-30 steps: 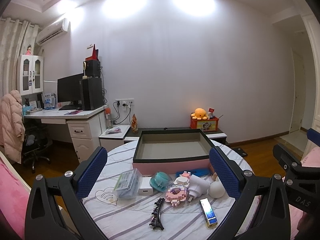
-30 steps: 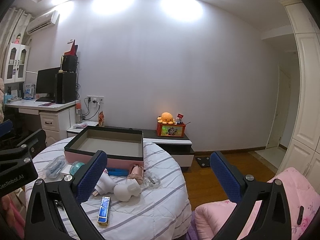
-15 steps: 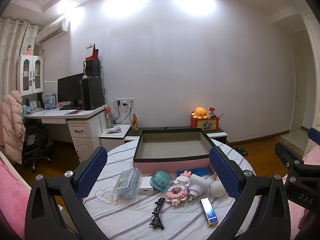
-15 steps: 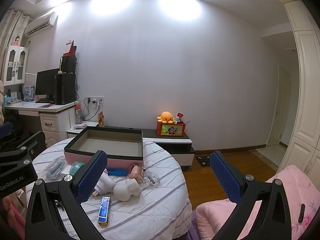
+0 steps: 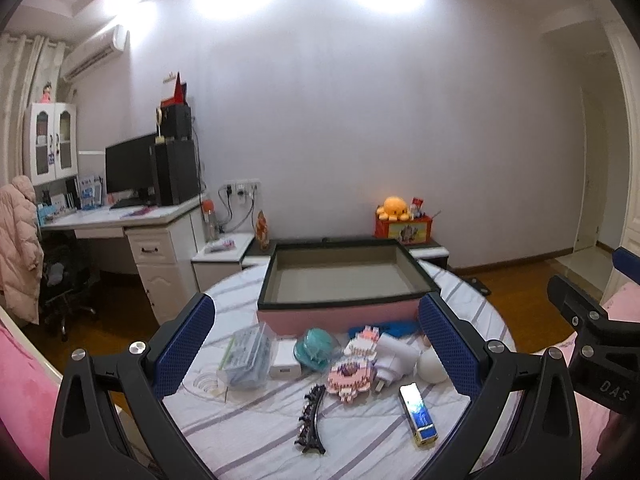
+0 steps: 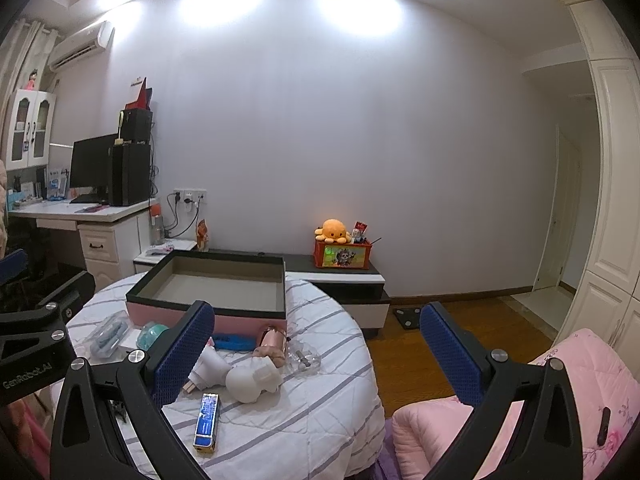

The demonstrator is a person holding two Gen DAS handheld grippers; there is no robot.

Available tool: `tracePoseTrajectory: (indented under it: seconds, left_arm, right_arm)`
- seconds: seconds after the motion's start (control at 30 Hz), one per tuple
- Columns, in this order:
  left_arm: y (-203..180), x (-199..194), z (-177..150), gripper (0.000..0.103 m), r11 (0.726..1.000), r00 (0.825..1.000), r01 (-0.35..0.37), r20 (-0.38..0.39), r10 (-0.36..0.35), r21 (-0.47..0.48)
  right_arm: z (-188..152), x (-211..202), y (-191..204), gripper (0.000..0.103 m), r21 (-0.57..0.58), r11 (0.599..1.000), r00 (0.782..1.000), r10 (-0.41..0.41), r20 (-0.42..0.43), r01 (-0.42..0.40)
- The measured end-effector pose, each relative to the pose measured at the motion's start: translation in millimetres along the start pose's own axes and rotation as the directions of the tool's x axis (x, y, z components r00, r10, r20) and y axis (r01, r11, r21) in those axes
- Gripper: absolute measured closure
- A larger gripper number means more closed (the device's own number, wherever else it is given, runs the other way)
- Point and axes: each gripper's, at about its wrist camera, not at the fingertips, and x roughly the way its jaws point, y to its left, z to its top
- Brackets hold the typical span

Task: Organize rigid objects
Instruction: 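Reach the left tool to the clear pill box while the right tool grasps the rose-gold canister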

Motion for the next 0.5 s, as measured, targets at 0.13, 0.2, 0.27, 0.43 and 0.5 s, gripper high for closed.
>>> tracePoseTrajectory:
  seconds: [0.13,0.2,0.27,0.43,0.5]
  left_arm:
    - [1.8,17.2,-9.1,0.000,1.000,0.996,0.000,-0.086,0.000,-0.004]
    - [3.9,25.3,-15.5,0.000,1.000,0.991,-0.002,-0.131,0.001,-0.011]
    - [5.6,31.4,-20.9,0.000,1.000,0.987,-0.003,-0.163,0.000,-0.013]
    - [8.1,49.4,-38.6,0.000,1.000,0.969,-0.013,-0.247,0.010,-0.011]
    - [7.6,56.8,-46.4,0.000,1.000,0.960,-0.010,-0.281,0.006,-0.012]
  right_arm:
    - [-8.8,15.4,5.3,0.000,-0.017,1.000,0.998,0.011,-0.068,-0.012]
    - [-13.3,21.7,8.0,0.000,-0.025,1.000,0.995,0.012,-0.099,-0.015]
    - [-18.7,28.4,11.1,0.000,-0.032,0.999,0.991,0.018,-0.134,-0.022]
    - [-31.8,48.1,16.8,0.000,-0.046,0.998,0.975,0.039,-0.219,-0.050]
    - [-39.1,57.1,19.7,0.000,-0.052,0.997,0.964,0.043,-0.263,-0.058]
